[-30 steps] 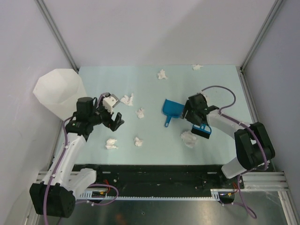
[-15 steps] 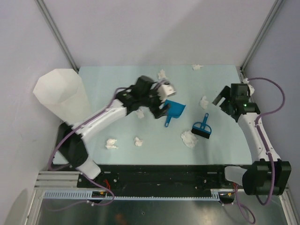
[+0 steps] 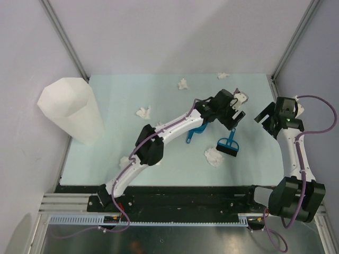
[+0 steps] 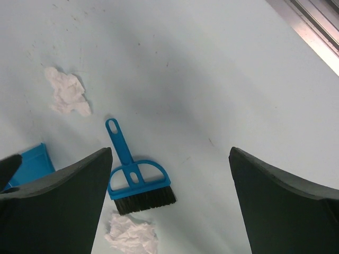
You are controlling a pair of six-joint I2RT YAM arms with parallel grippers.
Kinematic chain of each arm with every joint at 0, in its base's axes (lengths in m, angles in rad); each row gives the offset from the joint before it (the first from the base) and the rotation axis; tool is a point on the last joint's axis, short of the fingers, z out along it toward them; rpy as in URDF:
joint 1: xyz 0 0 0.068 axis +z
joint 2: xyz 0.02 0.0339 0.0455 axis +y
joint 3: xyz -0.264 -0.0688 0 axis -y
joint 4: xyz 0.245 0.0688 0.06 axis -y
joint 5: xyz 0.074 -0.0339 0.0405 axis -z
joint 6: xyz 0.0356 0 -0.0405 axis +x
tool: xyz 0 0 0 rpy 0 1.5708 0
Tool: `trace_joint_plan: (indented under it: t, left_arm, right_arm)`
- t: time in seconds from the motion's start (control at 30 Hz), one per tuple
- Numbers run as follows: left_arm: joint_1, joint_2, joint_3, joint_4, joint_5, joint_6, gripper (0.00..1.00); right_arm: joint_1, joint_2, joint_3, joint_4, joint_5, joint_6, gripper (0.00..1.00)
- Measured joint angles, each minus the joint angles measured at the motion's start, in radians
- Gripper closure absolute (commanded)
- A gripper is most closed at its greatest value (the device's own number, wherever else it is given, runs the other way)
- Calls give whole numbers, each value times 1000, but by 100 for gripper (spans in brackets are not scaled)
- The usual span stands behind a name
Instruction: Sweep away the paper scraps from the table
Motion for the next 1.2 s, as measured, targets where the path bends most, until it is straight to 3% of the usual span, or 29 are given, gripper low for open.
trace_joint_plan:
  t: [0.17,0.57,0.67,0.83,1.03,1.13,1.2]
  left_arm:
    - [-9,103,120,-3,-64,-35,9]
    - [-63,209,120,-3,-85,-50,10]
    - [-71,224,96,0,-100,-41,15]
    - [-87,223,60,46,-116,-35,39]
    - [-100,140,-103,121,-108,-21,49]
    - [-100,65,-223,130,-89,-4,59]
    - [-99,37,-268,132,-71,8,75]
  right_arm:
    - [0,-3,-16,-2,14,-9,7]
    - [48,-22,-100,11,-14,-12,8]
    - [48,-21,-123,14,-18,-14,8]
    - [48,-49,-149,14,-15,-23,8]
    - [42,-121,-156,8,-13,-34,7]
    - [31,-151,-156,7,-20,-41,7]
    - [23,-169,-156,8,-31,-48,7]
